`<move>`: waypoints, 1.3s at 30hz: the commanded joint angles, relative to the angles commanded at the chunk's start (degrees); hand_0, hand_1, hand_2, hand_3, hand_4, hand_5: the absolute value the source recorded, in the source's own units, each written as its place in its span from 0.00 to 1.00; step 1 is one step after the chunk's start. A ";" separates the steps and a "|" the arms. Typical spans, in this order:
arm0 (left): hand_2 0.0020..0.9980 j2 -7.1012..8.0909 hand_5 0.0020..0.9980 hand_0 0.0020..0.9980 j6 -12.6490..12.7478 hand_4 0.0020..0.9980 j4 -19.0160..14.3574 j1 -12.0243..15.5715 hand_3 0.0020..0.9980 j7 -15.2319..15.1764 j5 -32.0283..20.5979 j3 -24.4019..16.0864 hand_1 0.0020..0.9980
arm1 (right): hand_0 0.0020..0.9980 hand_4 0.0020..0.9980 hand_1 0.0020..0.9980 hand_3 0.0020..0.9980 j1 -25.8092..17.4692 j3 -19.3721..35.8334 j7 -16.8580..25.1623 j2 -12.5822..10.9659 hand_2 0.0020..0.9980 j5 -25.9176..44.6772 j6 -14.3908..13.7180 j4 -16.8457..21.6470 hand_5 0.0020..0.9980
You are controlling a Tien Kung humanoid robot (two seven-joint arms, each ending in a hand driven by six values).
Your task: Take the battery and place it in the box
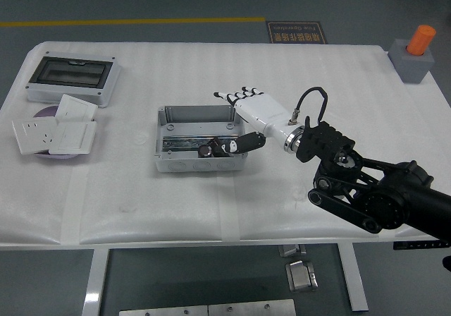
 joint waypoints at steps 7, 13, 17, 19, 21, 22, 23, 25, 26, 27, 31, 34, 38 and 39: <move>0.51 -0.05 0.54 0.63 -0.01 0.56 0.00 0.29 0.62 0.08 -0.40 0.23 0.64 | 1.00 1.00 0.92 0.96 -3.75 7.71 -0.31 -5.19 0.91 -0.92 -0.73 6.27 0.59; 0.51 0.38 0.53 0.63 0.04 0.57 0.00 0.75 0.62 -0.06 0.07 0.28 0.64 | 1.00 1.00 0.91 0.95 -9.46 15.59 -0.52 -9.31 0.89 -3.12 -1.33 9.84 0.59; 0.51 0.79 0.53 0.62 0.07 0.57 0.00 0.93 0.62 -0.11 1.33 -0.46 0.64 | 1.00 1.00 0.90 0.94 -14.01 21.57 -0.84 -11.18 0.89 -4.82 -1.60 13.03 0.60; 0.51 0.89 0.53 0.62 0.09 0.57 0.00 1.03 0.62 -0.10 1.69 -0.74 0.64 | 1.00 1.00 0.90 0.94 -16.17 24.56 -0.80 -11.69 0.89 -5.15 -1.80 14.24 0.60; 0.51 0.83 0.52 0.63 0.06 0.57 0.00 1.12 0.62 0.02 1.96 -0.98 0.64 | 1.00 1.00 0.89 0.91 -18.44 27.62 -0.52 -11.97 0.82 -5.04 -2.30 14.94 0.60; 0.51 0.78 0.52 0.63 0.06 0.57 0.00 1.11 0.62 0.06 2.01 -1.06 0.64 | 1.00 1.00 0.89 0.91 -19.27 28.94 -0.34 -12.01 0.82 -4.80 -2.55 15.03 0.60; 0.51 0.72 0.52 0.63 0.08 0.57 0.00 1.08 0.62 0.06 1.85 -0.98 0.64 | 1.00 1.00 0.89 0.91 -20.15 30.44 -0.10 -11.99 0.82 -4.50 -2.89 15.06 0.60; 0.51 0.55 0.52 0.63 0.13 0.57 0.00 0.99 0.62 0.05 1.48 -0.78 0.64 | 1.00 1.00 0.89 0.91 -21.77 33.25 0.39 -11.85 0.82 -3.95 -3.61 14.96 0.60; 0.51 0.49 0.52 0.63 0.15 0.57 0.00 0.97 0.62 0.05 1.35 -0.71 0.64 | 1.00 0.99 0.89 0.90 -22.41 34.42 0.54 -11.78 0.80 -3.80 -3.84 14.93 0.59; 0.51 0.43 0.52 0.63 0.16 0.57 0.00 0.98 0.62 0.08 1.27 -0.66 0.64 | 1.00 0.99 0.89 0.90 -23.08 35.71 0.68 -11.70 0.80 -3.69 -4.05 14.94 0.59; 0.51 0.38 0.52 0.63 0.19 0.57 0.00 1.07 0.62 0.32 1.64 -1.09 0.64 | 1.00 0.99 0.89 0.90 -24.63 39.65 1.06 -11.54 0.80 -3.66 -4.58 15.08 0.59; 0.51 0.39 0.52 0.62 0.20 0.57 0.00 1.13 0.62 0.62 1.93 -1.39 0.64 | 0.98 0.97 0.87 0.87 -25.41 41.47 2.22 -11.52 0.78 -3.16 -6.21 15.67 0.60; 0.51 0.45 0.52 0.62 0.18 0.57 0.00 1.32 0.62 0.89 1.76 -1.38 0.64 | 0.97 0.96 0.86 0.86 -27.00 44.10 4.05 -11.28 0.78 -2.25 -9.04 18.11 0.60; 0.51 0.45 0.52 0.62 0.14 0.57 0.00 1.38 0.62 0.95 1.76 -1.40 0.64 | 0.97 0.96 0.86 0.86 -27.27 44.51 4.15 -11.23 0.78 -2.22 -9.23 18.50 0.60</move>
